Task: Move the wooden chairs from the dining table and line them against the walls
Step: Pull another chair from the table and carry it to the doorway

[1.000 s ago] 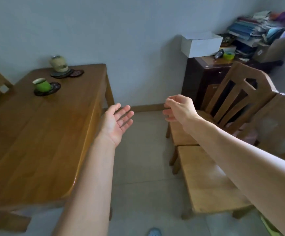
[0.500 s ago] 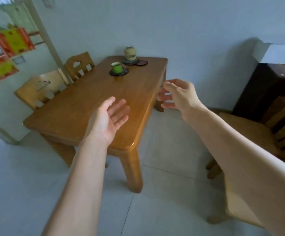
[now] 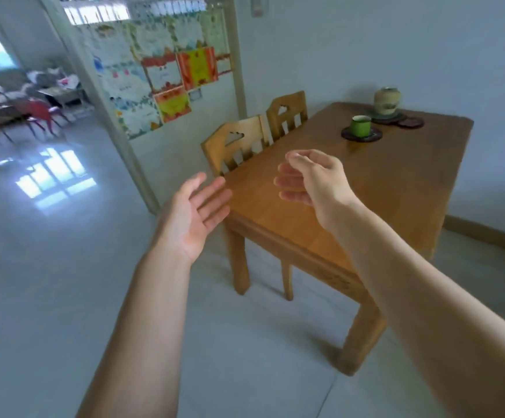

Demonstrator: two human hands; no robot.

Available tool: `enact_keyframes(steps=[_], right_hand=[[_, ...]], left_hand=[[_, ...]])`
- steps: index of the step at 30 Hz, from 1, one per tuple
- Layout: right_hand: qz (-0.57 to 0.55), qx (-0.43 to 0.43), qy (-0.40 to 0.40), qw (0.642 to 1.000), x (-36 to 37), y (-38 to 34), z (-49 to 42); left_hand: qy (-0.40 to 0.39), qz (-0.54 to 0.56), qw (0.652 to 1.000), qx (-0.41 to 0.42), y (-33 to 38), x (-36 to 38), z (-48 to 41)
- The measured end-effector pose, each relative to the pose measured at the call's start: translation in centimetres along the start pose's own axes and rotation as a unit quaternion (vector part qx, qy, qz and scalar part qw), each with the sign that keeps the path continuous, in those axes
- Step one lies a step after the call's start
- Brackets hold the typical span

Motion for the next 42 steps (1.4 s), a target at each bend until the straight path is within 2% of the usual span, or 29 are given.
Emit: enact_keyframes(steps=[6, 16, 21, 33, 42], right_hand=[[-0.022, 0.018, -0.044, 0.999, 12.6, 1.9, -7.2], [-0.03, 0.028, -0.079, 0.996, 23.2, 4.6, -19.8], [-0.027, 0.03, -0.09, 0.995, 26.0, 5.8, -27.9], [0.003, 0.036, -0.085, 0.996, 31.0, 5.7, -51.9], [-0.001, 0.018, -0.028, 0.999, 34.7, 7.0, -68.1]], left_hand=[[0.036, 0.004, 0.999, 0.021, 7.2, -12.1, -3.2], [0.072, 0.02, 0.997, 0.038, 12.0, -23.3, -12.5], [0.076, 0.02, 0.996, 0.043, 14.1, -26.2, -19.7], [0.071, 0.035, 0.997, 0.013, 18.8, -31.6, -43.4], [-0.001, 0.008, 1.0, -0.002, 22.8, -34.6, -61.5]])
Point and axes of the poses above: each hand's wrist, its own z-axis away from the middle knuckle, its own x-axis out of the palm, y = z × x, the point moved 10 cm from there along -z, towards the middle knuckle, and after that the axes turned 12 degrees about -y, right-handed, at the moved point
